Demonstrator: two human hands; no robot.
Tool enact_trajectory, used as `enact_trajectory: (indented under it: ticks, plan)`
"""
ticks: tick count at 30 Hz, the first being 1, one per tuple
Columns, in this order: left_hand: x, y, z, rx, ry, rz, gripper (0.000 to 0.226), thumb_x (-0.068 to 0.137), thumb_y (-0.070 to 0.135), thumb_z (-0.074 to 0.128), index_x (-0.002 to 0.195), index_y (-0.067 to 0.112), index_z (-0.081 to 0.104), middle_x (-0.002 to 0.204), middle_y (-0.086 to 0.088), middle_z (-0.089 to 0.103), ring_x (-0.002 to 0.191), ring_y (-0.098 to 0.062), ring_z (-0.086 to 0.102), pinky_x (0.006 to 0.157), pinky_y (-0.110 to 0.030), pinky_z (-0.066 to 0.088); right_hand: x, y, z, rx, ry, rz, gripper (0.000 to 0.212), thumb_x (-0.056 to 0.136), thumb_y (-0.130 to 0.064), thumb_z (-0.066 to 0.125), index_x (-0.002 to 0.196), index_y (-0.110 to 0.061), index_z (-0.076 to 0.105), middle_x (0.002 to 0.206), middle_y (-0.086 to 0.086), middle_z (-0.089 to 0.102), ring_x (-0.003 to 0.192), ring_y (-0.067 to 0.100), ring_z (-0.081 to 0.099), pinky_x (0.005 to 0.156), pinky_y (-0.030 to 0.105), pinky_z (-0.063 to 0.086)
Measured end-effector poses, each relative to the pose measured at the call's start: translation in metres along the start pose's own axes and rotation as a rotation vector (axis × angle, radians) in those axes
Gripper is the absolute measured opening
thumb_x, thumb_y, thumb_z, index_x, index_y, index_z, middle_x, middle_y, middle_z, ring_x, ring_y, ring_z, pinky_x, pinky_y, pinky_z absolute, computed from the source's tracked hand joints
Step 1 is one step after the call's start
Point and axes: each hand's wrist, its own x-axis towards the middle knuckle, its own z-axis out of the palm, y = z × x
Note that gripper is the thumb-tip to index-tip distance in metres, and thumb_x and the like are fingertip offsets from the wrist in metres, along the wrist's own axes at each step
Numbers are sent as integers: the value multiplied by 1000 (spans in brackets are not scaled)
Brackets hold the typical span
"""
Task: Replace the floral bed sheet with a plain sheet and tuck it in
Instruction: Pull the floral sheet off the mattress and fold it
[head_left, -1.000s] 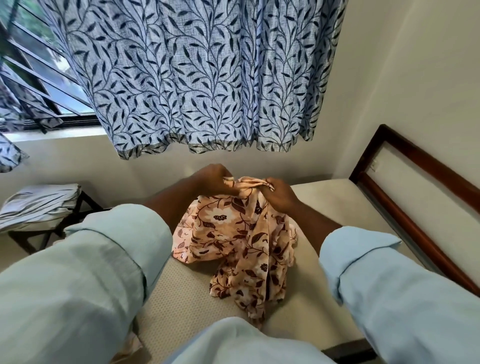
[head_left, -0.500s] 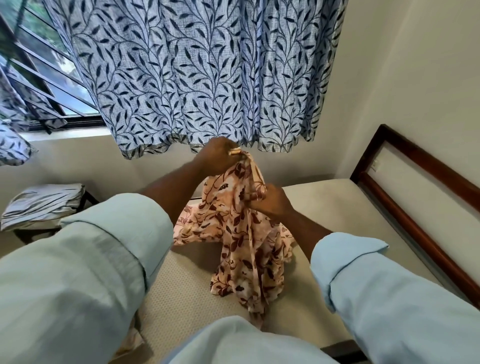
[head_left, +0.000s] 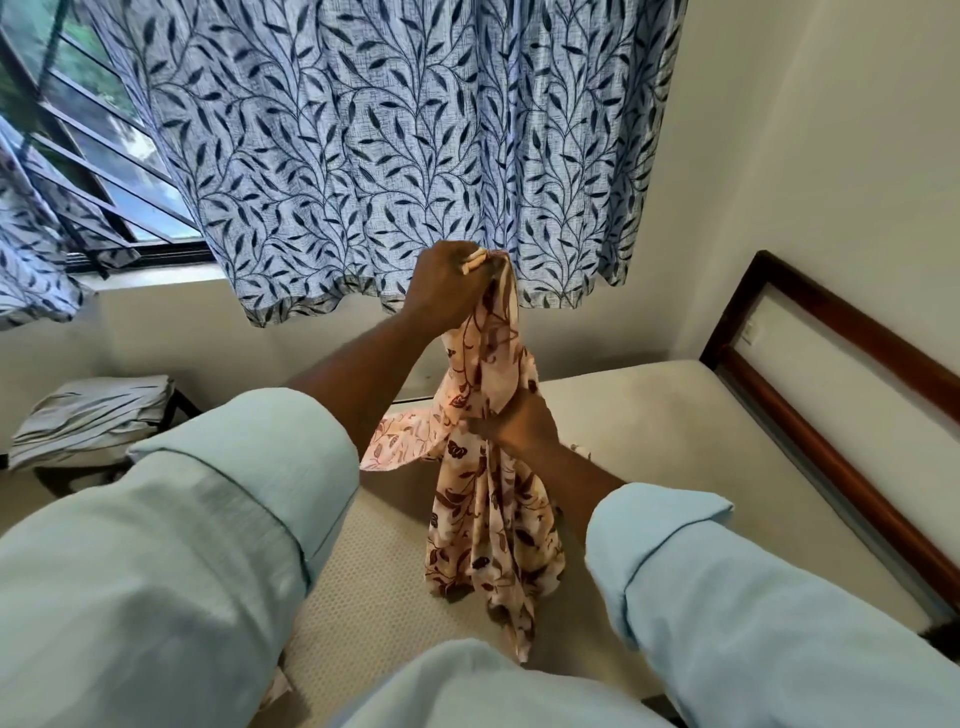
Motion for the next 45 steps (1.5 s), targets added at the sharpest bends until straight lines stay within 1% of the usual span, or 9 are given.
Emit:
enact_trajectory:
  ticks: [3, 9, 15, 20, 24, 33, 40, 43, 45]
  plan:
    - [8, 13, -4, -27, 88, -7, 28, 95, 39, 65, 72, 24, 67, 60, 8, 60, 46, -3, 48, 46, -22, 38, -6, 4, 6, -102, -64, 56, 94, 80, -58, 78, 153, -14, 39, 153, 7, 49, 140, 30, 47, 115, 38, 37]
    - [17, 21, -17, -118, 221, -39, 25, 94, 37, 66, 75, 22, 70, 68, 4, 66, 56, -1, 56, 51, -23, 43, -8, 18, 12, -140, -173, 173, 55, 93, -50, 65, 133, -13, 58, 133, 11, 64, 123, 31, 60, 105, 38, 49]
    - [18, 3, -34, -137, 374, -167, 20, 100, 31, 60, 91, 18, 70, 74, 9, 62, 57, 3, 54, 47, -9, 38, -4, 44, -13, -204, -176, 238, 79, 72, -64, 67, 131, -12, 61, 125, 11, 67, 114, 36, 65, 98, 42, 54]
    - [20, -24, -61, -110, 596, -323, 21, 100, 38, 57, 94, 22, 69, 81, 9, 66, 71, -7, 63, 59, -24, 53, -2, 87, -40, -395, -134, 314, 55, 85, -57, 66, 119, -14, 60, 117, 9, 68, 106, 32, 67, 90, 40, 56]
    - [11, -46, -75, -4, 728, -445, 28, 99, 45, 54, 96, 21, 69, 93, 1, 70, 77, -15, 58, 63, -26, 38, -1, 103, -54, -460, -46, 389, 53, 81, -59, 66, 115, -18, 61, 116, 7, 67, 108, 31, 66, 92, 41, 54]
    - [-18, -116, -99, 73, 916, -760, 30, 97, 42, 50, 108, 20, 66, 108, -6, 72, 101, -30, 66, 81, -34, 47, 23, 106, -87, -484, 152, 503, 29, 88, -33, 61, 114, -21, 65, 118, 7, 66, 112, 32, 62, 98, 42, 44]
    - [-24, -131, -82, 47, 671, -676, 39, 103, 37, 45, 128, 11, 61, 126, -12, 61, 116, -29, 58, 97, -38, 48, 40, 87, -68, -221, 143, 121, 30, 82, -36, 68, 107, -22, 77, 105, 8, 65, 100, 31, 65, 80, 31, 47]
    - [-32, -116, -53, 47, 412, -563, 45, 105, 38, 40, 118, 1, 62, 115, -12, 61, 104, -28, 59, 85, -37, 46, 41, 62, -47, -103, 47, -67, 43, 80, -48, 63, 103, -16, 79, 104, 5, 72, 97, 21, 65, 81, 29, 47]
    - [-39, -109, -36, 36, 195, -466, 44, 102, 40, 44, 99, 4, 69, 98, -12, 69, 90, -29, 64, 78, -38, 51, 39, 40, -36, -37, -28, -135, 32, 88, -43, 65, 99, -16, 80, 98, -1, 75, 88, 12, 65, 80, 32, 50]
